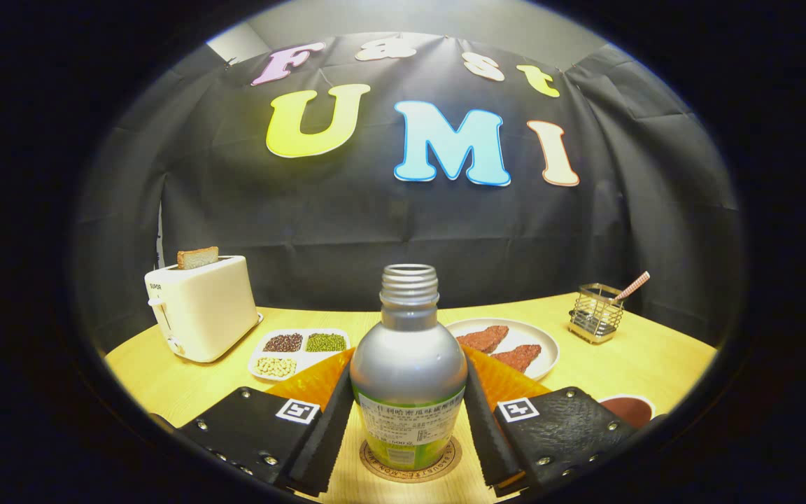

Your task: Take the bottle from table, then pour the juice into the cup, finally place the bottle on the coaster

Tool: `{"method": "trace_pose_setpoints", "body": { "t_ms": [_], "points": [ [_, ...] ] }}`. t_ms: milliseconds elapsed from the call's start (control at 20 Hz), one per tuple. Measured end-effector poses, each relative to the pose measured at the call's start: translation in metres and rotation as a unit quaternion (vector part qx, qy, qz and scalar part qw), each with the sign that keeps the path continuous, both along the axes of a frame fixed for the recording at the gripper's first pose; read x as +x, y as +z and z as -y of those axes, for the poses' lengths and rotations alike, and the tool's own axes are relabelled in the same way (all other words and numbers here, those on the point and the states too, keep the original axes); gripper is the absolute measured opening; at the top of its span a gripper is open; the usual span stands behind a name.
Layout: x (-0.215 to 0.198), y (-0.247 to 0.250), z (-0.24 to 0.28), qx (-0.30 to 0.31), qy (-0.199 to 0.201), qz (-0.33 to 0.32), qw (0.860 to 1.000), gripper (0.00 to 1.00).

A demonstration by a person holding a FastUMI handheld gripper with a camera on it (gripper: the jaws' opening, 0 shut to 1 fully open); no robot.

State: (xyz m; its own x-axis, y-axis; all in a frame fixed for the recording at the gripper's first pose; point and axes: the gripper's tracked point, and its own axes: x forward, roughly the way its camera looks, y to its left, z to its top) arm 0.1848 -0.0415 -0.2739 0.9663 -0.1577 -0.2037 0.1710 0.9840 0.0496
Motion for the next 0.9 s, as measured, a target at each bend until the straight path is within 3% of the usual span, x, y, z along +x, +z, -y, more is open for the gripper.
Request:
{"method": "trace_pose_setpoints", "body": {
  "t_ms": [200,350,500,750,900],
  "points": [
    [0.0,-0.002,0.003,0.008,-0.01,0.001,1.0,0.78],
    [0.0,0.018,-0.007,0.022,0.013,0.031,0.999,0.87],
    [-0.02,0.063,-0.005,0.002,0.018,0.062,0.998,0.98],
    [-0.059,0.153,0.002,-0.007,0.04,0.097,0.995,0.98],
    [-0.083,0.211,0.027,-0.018,0.02,0.108,0.994,0.98]
  ]
}}
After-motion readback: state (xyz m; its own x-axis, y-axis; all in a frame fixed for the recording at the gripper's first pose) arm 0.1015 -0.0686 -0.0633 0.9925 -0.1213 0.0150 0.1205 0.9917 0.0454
